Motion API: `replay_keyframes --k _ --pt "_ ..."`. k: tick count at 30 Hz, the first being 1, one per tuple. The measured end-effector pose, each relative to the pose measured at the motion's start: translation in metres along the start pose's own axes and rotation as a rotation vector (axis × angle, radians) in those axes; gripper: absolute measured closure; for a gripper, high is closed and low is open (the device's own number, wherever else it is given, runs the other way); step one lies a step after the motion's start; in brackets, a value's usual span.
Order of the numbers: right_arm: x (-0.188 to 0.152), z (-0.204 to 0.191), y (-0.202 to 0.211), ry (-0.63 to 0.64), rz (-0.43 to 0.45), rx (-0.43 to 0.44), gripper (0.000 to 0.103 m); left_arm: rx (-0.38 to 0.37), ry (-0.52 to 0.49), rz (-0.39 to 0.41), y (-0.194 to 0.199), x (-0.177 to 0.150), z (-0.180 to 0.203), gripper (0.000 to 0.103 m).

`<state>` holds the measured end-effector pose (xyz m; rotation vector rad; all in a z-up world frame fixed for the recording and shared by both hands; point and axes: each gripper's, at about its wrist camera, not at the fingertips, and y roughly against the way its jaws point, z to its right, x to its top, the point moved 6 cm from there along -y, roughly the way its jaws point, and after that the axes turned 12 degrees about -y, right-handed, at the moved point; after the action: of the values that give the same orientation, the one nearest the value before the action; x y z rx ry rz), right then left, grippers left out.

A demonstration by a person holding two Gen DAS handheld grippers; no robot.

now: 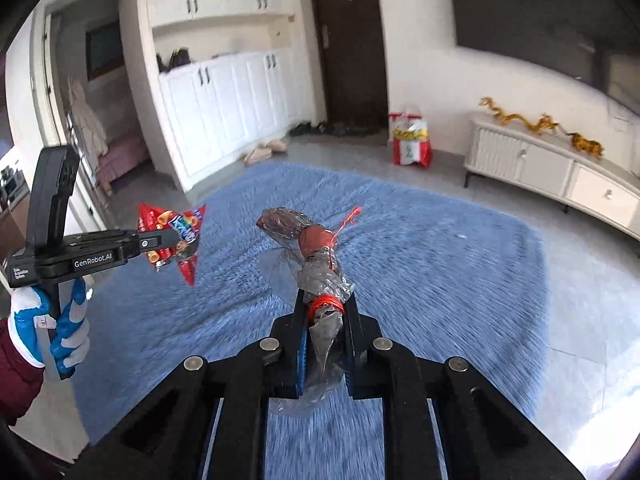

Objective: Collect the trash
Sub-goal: 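Carry both packets over the white bin and open both tools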

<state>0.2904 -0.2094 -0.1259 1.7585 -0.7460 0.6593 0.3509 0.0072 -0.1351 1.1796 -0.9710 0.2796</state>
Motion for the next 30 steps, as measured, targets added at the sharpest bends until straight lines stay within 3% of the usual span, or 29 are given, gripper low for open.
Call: replay_keyframes --k 7,15,22,27,30 --pt "-0.023 0.038 0.099 -0.056 0.109 -0.093 0.089 -0.043 -0.104 0.073 0.057 0.014 0.064 0.093" --pt "-0.067 0.109 0.188 -0.171 0.198 -0.234 0.089 -0.169 -0.241 0.102 0.070 0.029 0.170 0.093" --pt "-0.130 0.186 0.228 -0.321 0.197 -0.361 0.089 -0.330 -0.396 0.013 0.035 0.011 0.298 0.093" --pt "-0.183 0.234 0.226 -0.421 0.131 -0.428 0.089 -0.439 -0.510 -0.085 0.004 -0.020 0.387 0.093" --pt "-0.213 0.255 0.214 -0.500 0.082 -0.426 0.088 -0.482 -0.570 -0.147 -0.017 -0.042 0.429 0.092"
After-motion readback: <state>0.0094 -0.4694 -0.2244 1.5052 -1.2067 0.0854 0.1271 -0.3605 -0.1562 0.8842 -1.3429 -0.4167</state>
